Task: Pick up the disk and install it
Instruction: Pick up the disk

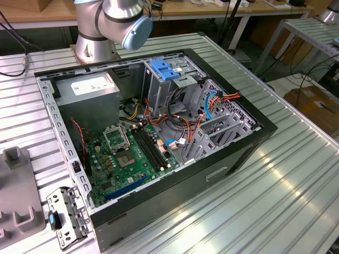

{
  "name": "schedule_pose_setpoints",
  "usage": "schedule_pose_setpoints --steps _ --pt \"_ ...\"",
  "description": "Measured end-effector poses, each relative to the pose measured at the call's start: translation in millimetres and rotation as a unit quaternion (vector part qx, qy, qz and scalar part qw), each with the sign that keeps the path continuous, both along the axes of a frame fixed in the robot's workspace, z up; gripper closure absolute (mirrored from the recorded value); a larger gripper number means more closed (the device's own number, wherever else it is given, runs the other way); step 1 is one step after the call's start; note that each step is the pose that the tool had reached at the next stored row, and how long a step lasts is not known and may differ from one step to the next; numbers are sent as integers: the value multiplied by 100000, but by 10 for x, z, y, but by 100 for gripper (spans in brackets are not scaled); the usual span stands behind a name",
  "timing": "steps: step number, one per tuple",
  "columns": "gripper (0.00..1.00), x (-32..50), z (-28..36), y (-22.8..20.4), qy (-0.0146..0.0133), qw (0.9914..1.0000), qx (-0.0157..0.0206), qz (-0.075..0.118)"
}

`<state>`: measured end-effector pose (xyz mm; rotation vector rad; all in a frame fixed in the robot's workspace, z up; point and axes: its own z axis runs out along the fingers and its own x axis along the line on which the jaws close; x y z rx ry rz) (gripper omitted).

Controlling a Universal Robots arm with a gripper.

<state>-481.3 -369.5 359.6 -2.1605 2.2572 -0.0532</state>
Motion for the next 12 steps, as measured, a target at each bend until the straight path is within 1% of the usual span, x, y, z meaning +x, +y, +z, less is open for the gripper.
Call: schedule_pose_setpoints --steps 12 --pt "63 0 47 0 -2 100000 2 0"
